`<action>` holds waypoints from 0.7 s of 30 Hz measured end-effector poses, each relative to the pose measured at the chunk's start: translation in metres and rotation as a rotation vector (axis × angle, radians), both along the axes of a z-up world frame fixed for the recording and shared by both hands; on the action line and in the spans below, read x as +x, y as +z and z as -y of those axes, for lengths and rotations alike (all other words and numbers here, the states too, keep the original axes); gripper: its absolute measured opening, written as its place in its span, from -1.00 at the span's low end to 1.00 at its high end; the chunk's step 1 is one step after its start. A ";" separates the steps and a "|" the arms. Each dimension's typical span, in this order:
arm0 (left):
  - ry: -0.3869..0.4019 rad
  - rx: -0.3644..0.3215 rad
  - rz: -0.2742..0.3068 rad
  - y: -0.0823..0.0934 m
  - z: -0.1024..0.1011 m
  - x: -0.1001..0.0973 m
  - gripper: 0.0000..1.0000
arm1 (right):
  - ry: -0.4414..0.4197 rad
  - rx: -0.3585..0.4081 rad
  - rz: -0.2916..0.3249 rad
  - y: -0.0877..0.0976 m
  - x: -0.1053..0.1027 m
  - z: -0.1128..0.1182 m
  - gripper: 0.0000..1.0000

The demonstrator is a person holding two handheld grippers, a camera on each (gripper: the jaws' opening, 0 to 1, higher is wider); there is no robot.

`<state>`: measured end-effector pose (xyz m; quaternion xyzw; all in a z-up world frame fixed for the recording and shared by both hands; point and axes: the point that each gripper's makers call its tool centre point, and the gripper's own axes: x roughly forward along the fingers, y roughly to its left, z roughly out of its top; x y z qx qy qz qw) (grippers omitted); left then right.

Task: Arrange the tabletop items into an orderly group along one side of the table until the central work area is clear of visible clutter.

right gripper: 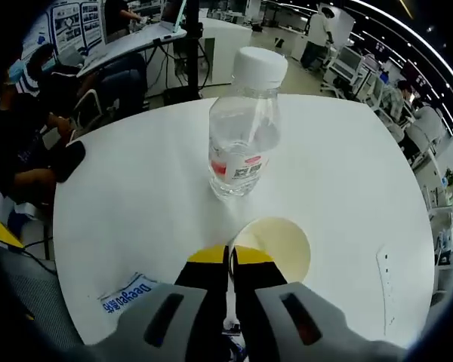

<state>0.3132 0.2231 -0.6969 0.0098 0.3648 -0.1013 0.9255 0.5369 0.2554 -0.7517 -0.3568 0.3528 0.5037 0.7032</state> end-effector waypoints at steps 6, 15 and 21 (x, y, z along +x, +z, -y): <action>-0.004 0.005 -0.002 -0.001 0.000 0.000 -0.06 | 0.025 -0.010 0.012 0.003 -0.005 -0.004 -0.97; -0.003 -0.008 -0.002 0.001 0.001 0.000 -0.07 | 0.045 -0.011 0.008 0.005 -0.016 -0.012 -0.94; -0.009 0.005 -0.003 0.000 0.002 0.000 -0.08 | 0.043 -0.012 0.004 0.006 -0.017 -0.009 -0.83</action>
